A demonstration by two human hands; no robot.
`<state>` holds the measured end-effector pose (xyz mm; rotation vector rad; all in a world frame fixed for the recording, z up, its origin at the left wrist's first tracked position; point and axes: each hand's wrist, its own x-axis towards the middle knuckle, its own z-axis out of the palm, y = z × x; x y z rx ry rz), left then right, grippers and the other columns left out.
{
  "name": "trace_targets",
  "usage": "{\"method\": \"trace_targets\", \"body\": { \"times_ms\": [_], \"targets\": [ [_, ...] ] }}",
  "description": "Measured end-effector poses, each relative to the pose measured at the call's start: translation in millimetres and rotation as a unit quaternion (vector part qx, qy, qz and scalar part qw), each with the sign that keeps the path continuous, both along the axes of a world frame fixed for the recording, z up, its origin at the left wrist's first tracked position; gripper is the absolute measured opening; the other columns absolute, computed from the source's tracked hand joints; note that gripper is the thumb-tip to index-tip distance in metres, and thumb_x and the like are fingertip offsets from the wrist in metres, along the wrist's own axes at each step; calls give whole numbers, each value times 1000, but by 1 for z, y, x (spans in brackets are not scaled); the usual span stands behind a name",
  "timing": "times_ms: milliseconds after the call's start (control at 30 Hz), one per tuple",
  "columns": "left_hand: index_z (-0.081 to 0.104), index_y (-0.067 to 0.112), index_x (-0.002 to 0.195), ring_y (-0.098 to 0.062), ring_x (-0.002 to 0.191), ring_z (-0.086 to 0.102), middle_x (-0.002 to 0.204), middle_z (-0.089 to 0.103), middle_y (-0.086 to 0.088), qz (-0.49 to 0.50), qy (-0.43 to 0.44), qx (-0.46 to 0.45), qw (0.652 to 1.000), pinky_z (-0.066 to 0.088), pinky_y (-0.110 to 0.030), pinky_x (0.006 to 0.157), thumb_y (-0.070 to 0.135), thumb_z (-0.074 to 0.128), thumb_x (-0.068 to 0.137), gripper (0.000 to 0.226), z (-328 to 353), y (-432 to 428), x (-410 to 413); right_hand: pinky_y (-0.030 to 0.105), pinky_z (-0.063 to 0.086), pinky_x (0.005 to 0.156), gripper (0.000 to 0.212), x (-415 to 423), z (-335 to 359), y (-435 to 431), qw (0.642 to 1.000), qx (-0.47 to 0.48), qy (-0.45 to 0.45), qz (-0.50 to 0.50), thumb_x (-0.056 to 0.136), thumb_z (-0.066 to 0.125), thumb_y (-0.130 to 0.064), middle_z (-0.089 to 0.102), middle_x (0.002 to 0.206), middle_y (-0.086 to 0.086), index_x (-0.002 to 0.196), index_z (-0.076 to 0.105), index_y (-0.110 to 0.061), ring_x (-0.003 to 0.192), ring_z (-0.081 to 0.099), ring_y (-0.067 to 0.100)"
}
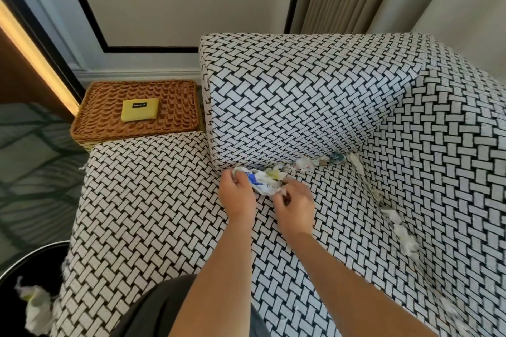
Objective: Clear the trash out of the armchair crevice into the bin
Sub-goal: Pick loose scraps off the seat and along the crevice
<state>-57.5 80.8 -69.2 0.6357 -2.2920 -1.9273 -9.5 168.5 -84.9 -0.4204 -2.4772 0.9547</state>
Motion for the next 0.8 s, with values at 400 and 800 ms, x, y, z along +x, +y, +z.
{"method": "trace_targets", "body": {
  "times_ms": [400, 800],
  "targets": [
    [43, 8, 99, -19, 68, 49, 86, 51, -8, 50, -26, 57, 997, 45, -27, 57, 17, 30, 100, 16, 26, -14, 22, 15, 43, 80, 32, 33, 16, -23, 990, -121, -45, 49, 89, 57, -15, 50, 113, -5, 119, 49, -14, 100, 49, 2],
    [29, 19, 137, -22, 124, 30, 136, 30, -6, -301, 29, -408, 861, 32, -36, 104, 52, 50, 86, 64, 15, -50, 2, 34, 38, 92, 62, -17, 12, -26, 988, 60, -137, -44, 91, 54, -34, 42, 133, 9, 143, 27, -14, 111, 49, 23]
  ]
}}
